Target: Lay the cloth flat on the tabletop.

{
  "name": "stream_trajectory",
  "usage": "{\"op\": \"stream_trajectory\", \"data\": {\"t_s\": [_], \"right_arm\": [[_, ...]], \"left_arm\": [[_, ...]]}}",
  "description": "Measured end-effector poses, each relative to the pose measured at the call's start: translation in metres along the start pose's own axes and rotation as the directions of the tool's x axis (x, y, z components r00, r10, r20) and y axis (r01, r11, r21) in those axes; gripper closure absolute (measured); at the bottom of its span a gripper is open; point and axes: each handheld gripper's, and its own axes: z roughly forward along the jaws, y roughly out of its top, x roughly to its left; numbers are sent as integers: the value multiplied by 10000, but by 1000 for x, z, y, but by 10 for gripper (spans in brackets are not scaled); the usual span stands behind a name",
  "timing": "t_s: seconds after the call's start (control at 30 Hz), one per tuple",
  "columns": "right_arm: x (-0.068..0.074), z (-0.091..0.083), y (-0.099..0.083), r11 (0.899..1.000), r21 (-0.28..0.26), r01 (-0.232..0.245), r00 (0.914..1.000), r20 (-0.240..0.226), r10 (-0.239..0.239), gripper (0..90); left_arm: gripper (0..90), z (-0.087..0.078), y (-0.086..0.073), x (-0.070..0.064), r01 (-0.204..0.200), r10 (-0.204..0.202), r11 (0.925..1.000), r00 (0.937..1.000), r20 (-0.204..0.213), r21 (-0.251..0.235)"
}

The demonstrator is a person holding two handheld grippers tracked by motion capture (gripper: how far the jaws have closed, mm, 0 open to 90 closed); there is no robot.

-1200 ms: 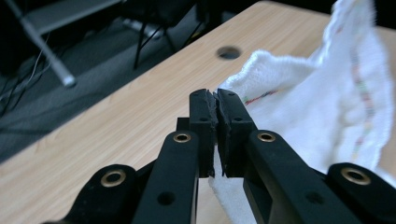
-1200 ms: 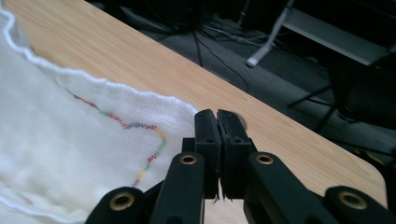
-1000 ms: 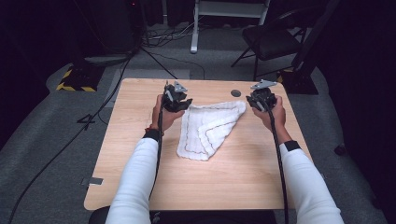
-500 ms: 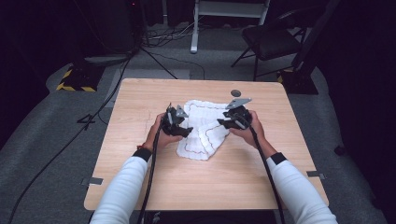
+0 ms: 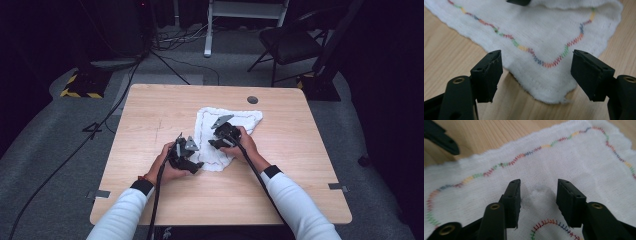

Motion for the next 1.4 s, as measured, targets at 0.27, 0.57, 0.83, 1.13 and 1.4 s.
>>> {"op": "stream_trajectory", "data": {"t_s": [0.27,0.57,0.83,1.13,1.4], "right_arm": [[-7,-1,-3,9994,108,-315,9993,-210,317,789],[-6,-20,-11,9982,-306,-509,9985,-203,503,840],[-8,-55,-20,9933,-1020,-544,9978,-436,501,859],[-10,-116,-67,9831,-1670,-747,9972,-167,729,860],[-1,-153,-120,9842,-1552,-854,9960,-406,800,859]], "left_arm": [[280,-3,-6,-3,195,-196,9997,9998,-79,-110],[288,-3,-9,-4,598,-594,9982,9976,347,-97],[313,-9,-15,-16,455,-446,9987,9982,394,-228],[313,-11,-16,-19,542,-539,9985,9981,298,-104],[299,-10,-16,-24,488,-476,9986,9970,603,-179]]}}
